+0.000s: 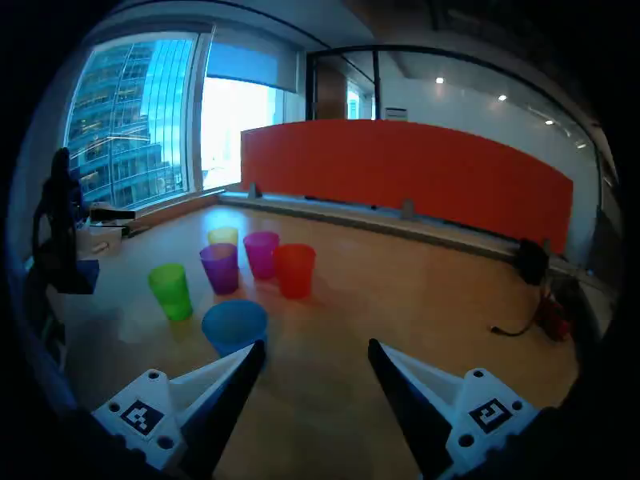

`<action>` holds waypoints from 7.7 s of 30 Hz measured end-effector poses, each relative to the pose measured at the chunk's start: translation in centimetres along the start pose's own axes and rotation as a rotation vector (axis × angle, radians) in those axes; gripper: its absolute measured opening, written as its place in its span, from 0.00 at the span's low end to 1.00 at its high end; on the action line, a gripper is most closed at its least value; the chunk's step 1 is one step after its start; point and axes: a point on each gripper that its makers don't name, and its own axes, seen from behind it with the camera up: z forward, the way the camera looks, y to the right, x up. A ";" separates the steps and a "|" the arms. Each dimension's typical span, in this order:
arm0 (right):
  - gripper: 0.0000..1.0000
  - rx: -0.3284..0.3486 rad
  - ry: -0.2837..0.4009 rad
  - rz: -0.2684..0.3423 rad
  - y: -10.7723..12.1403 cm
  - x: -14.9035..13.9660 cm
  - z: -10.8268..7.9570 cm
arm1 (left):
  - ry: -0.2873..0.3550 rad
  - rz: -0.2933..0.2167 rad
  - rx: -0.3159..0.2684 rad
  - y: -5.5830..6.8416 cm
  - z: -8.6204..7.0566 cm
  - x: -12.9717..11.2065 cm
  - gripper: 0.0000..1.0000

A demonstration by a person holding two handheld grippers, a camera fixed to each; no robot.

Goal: Pour water

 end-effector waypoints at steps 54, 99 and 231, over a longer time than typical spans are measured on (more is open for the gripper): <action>0.99 -0.497 0.417 0.110 7.7 6.8 -3.5 | 0.210 -0.114 0.320 -3.8 -0.1 1.9 0.98; 0.99 -0.517 0.457 0.154 8.8 8.3 -6.3 | 0.216 -0.116 0.339 -3.5 2.4 -2.3 0.98; 1.00 -0.480 0.374 0.117 8.7 1.4 -0.4 | 0.194 -0.136 0.331 -3.6 2.7 -3.2 0.98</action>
